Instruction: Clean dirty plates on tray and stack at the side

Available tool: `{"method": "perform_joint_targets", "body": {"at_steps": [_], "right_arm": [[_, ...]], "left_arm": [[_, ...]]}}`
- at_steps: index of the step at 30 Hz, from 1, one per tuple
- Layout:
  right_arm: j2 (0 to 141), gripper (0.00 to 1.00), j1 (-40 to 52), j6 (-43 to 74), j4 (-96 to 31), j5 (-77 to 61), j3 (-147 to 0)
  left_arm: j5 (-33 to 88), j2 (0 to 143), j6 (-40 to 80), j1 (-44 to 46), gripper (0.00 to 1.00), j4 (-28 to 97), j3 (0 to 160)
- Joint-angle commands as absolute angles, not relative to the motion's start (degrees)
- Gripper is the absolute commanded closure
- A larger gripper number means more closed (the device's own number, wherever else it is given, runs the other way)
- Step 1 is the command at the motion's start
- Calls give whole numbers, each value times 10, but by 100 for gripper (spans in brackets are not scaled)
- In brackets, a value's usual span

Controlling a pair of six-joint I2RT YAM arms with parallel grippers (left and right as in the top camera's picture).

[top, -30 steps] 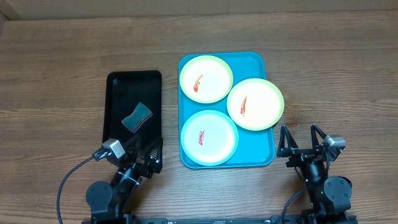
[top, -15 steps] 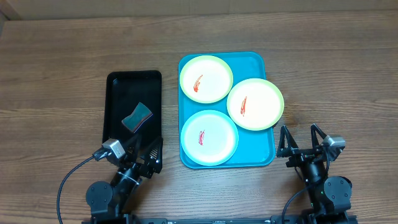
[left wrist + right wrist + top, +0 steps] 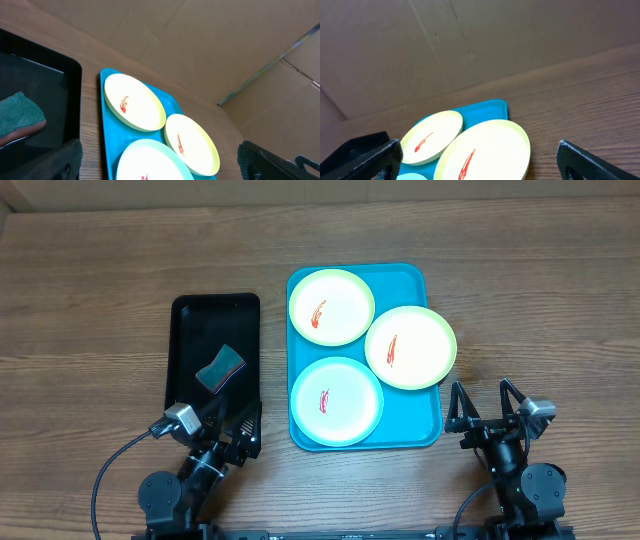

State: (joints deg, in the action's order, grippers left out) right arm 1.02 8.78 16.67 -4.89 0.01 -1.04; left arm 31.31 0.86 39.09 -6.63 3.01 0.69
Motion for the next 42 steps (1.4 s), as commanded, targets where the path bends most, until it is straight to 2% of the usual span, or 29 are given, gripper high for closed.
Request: {"method": "perform_joint_targets", "body": {"at_steps": [1,6,11,15,19,25,29,34,38,42], "right_arm": [[10,0,91,164,-46,-42,-6],[11,0,91,157,-81,-122,-40],[45,0,91,99,-149,-166,-138],[122,0,91,64,-242,-166,-263],[250,0,91,55,-368,-164,-423],[474,0,91,55,-579,-162,-684],[586,0,91,60,-644,-170,-809],[660,0,91,60,-665,-256,-853],[694,1,91,58,-686,-301,-852],[722,16,92,60,-731,-274,-845]], "left_arm": [[276,3,409,-70,0,21,15],[263,3,373,-71,0,-19,18],[222,5,244,-71,0,2,81],[141,36,159,-71,0,76,179],[109,121,139,-71,0,181,299],[148,319,138,-71,0,373,507],[198,454,137,-71,0,500,646],[225,580,137,-71,0,623,769],[268,631,161,-71,0,655,792],[301,667,136,-71,0,671,791]]}}
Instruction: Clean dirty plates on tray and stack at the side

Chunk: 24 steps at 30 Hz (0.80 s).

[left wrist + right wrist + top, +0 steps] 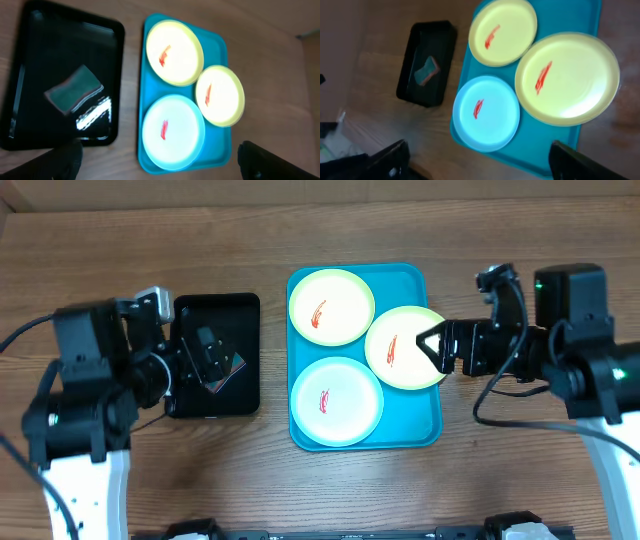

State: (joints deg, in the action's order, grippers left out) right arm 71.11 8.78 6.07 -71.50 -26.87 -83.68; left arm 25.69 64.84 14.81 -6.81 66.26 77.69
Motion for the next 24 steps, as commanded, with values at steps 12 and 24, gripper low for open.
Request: {"method": "perform_joint_targets", "body": {"at_steps": [12,24], "right_arm": [[740,37,184,202,-555,-154,-551],[741,32,253,228,-513,-94,-532]], "left_arm": [[255,728,118,-71,0,717,792],[191,730,116,-71,0,742,849]]}}
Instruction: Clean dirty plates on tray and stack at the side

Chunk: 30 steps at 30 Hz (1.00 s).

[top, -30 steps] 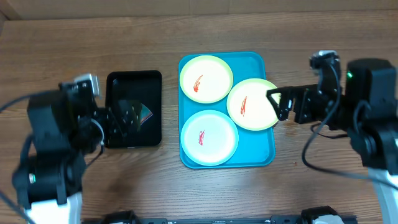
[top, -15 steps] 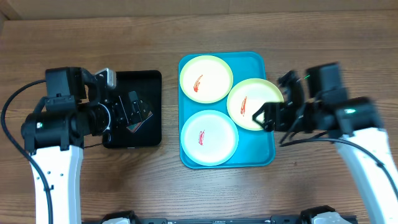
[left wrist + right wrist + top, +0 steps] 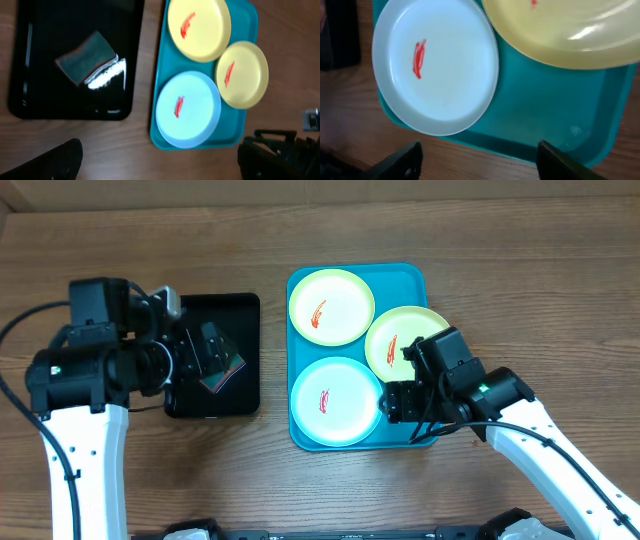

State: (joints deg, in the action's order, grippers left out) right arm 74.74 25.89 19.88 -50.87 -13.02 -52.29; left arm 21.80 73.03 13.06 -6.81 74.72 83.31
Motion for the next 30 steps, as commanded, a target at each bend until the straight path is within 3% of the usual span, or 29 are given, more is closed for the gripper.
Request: {"method": "perform_joint_targets", "body": {"at_steps": [1,7,10,14,16,21,25,30], "right_arm": [[741,34,245,241,-511,-99,-532],[741,38,207,219,-467,-191,-535],[741,41,205,195,-476,-191,-538],[741,42,205,195,-489,-191,-538],[741,41,205,195,-489,-190,-538],[741,41,205,195,-489,-190,-537],[741,41,205,195,-491,-190,-537],[741,40,205,195,-497,-190,-537]], "left_arm": [[190,731,116,-71,0,741,849],[180,744,117,-71,1,747,841],[140,761,121,-68,15,747,824],[63,804,146,-51,22,730,782],[56,830,155,-36,34,703,757],[23,910,196,-11,35,639,735],[16,966,192,-6,43,627,735],[-62,990,192,-6,42,633,735]]}}
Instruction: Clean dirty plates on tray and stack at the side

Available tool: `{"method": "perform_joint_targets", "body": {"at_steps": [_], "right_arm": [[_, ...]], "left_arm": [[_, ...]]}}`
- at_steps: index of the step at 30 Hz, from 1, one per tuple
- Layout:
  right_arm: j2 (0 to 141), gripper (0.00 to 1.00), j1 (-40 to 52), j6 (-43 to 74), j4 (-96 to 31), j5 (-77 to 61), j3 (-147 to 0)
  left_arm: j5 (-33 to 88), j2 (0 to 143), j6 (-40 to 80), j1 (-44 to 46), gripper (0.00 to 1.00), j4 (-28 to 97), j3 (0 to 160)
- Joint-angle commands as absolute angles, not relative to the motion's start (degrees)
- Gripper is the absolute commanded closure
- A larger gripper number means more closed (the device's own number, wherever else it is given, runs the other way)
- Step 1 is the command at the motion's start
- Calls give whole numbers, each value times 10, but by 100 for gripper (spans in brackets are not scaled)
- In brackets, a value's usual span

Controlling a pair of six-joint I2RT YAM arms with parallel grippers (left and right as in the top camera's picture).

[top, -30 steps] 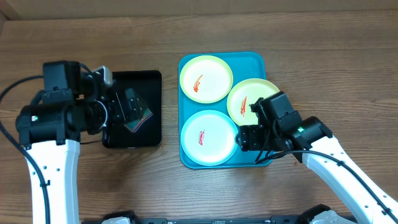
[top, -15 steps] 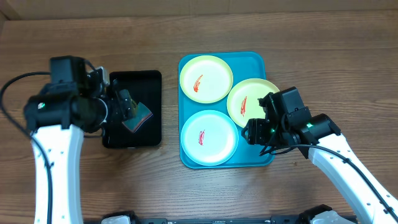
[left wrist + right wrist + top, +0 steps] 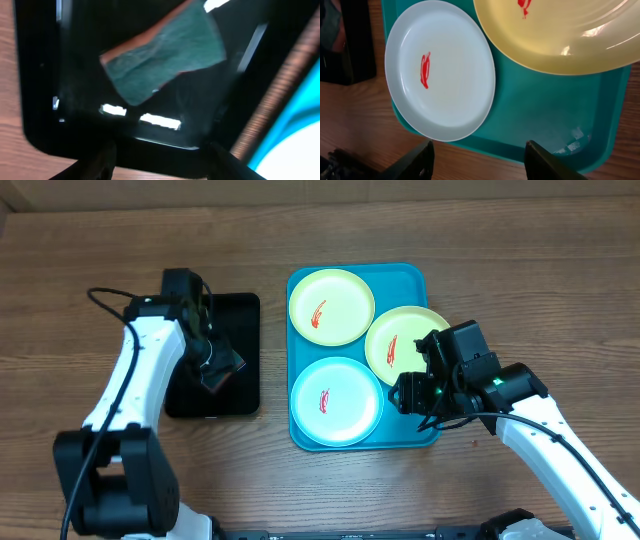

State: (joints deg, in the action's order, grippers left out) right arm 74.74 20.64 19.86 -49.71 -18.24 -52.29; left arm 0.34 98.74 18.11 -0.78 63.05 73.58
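Three plates with red smears lie on the teal tray: a pale yellow one at the back, a yellow one on the right and a light blue one in front. A green sponge with an orange edge lies in the black tray. My left gripper hangs open low over the sponge, touching nothing. My right gripper is open over the teal tray's front edge, beside the light blue plate and below the yellow plate.
The wooden table runs around both trays. The black tray stands left of the teal tray with a narrow strip of wood between them. Bare wood lies right of the teal tray.
My left gripper has come down close over the sponge in the black tray, which now fills its view. My right gripper has shifted slightly right over the teal tray's front part. Both remain open.
Both arms first rested folded at the table's front edge. Then they stood high, the left over the black tray, the right beside the yellow plate. Later the right hung low over the teal tray's front. Now the left is low over the sponge.
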Motion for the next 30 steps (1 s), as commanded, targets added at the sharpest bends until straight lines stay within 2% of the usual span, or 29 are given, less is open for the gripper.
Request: {"method": "perform_joint_targets", "body": {"at_steps": [1,4,6,9,17,21,22,24,25,26,28,30], "right_arm": [[741,40,205,195,-498,-190,-537],[741,40,205,195,-498,-190,-537],[741,33,205,195,-498,-190,-537],[741,29,205,195,-499,-190,-537],[741,28,205,195,-500,-190,-537],[741,28,205,195,-500,-190,-537],[741,28,205,195,-500,-190,-537],[741,28,205,195,-500,-190,-537],[741,28,205,196,-500,-190,-537],[741,29,205,197,-500,-190,-537],[741,29,205,197,-500,-190,-537],[741,31,205,197,-500,-192,-537]], "left_arm": [[-80,989,185,-6,42,633,735],[-105,989,126,-6,38,620,735],[-99,990,94,-6,35,608,735],[-76,990,65,-6,35,589,735],[-62,991,-6,-4,34,501,702],[21,995,-57,-2,55,432,655],[33,997,-62,0,57,415,642],[23,1000,-62,4,51,385,621],[11,1001,-62,5,52,369,608],[5,1002,-62,5,55,356,599],[-5,1006,-56,5,70,341,589],[-8,1015,-39,5,75,331,586]]}}
